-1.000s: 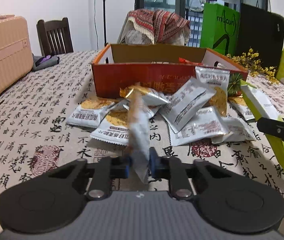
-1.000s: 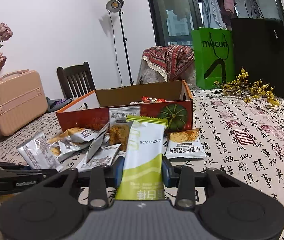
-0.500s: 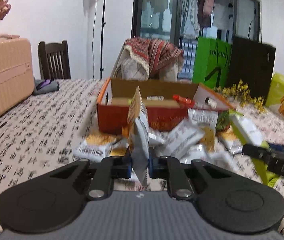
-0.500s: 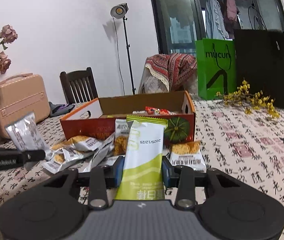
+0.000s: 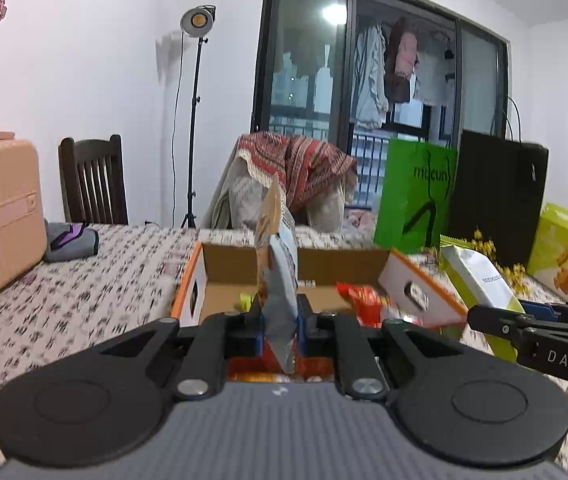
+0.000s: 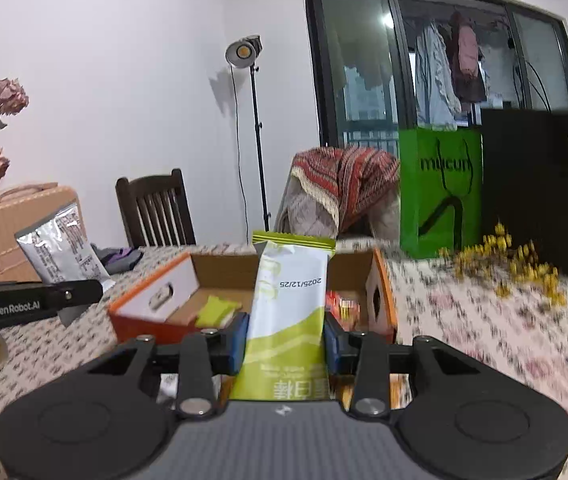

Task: Organize snacks
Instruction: 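Carry both held packets over the box, lower them in and open both tools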

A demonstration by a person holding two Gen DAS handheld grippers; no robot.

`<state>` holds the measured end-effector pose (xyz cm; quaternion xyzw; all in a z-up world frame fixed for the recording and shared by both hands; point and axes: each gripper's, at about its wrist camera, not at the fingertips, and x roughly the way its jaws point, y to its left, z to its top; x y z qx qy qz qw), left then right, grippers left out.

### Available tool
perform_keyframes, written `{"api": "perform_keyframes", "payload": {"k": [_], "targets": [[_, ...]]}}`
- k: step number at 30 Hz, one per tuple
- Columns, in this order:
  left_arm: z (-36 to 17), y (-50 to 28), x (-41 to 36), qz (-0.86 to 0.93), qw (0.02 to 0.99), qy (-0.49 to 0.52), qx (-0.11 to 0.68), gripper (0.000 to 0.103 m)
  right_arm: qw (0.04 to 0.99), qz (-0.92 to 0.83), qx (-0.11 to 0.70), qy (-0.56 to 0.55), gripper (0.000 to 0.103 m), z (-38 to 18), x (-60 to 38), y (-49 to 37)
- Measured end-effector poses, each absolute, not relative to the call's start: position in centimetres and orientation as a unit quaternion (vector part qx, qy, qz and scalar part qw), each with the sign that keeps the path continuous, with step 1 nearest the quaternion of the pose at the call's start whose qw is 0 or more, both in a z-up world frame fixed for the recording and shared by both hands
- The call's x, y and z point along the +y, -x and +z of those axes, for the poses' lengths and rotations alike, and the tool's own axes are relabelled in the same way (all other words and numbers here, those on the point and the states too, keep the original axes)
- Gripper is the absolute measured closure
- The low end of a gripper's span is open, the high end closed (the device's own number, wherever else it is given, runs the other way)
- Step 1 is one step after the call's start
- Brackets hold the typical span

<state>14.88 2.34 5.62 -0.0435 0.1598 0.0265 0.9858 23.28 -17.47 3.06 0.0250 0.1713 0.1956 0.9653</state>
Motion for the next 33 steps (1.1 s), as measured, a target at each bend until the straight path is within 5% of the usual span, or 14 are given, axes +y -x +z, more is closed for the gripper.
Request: {"api": "perform_keyframes", "payload": {"k": [13,33], "targets": [[7.2,-23.2,3.0,0.031,0.983,0.075,0.166,0.088,0.961,0.191,0.194,-0.039,0.066,4.9,-13.9,-32.5],[0.9,-29.5,4.9,0.075,0.973,0.064,0.211,0.086,0.957,0.173,0.225,-0.065,0.064,-0.6,-14.3,-37.8]]}}
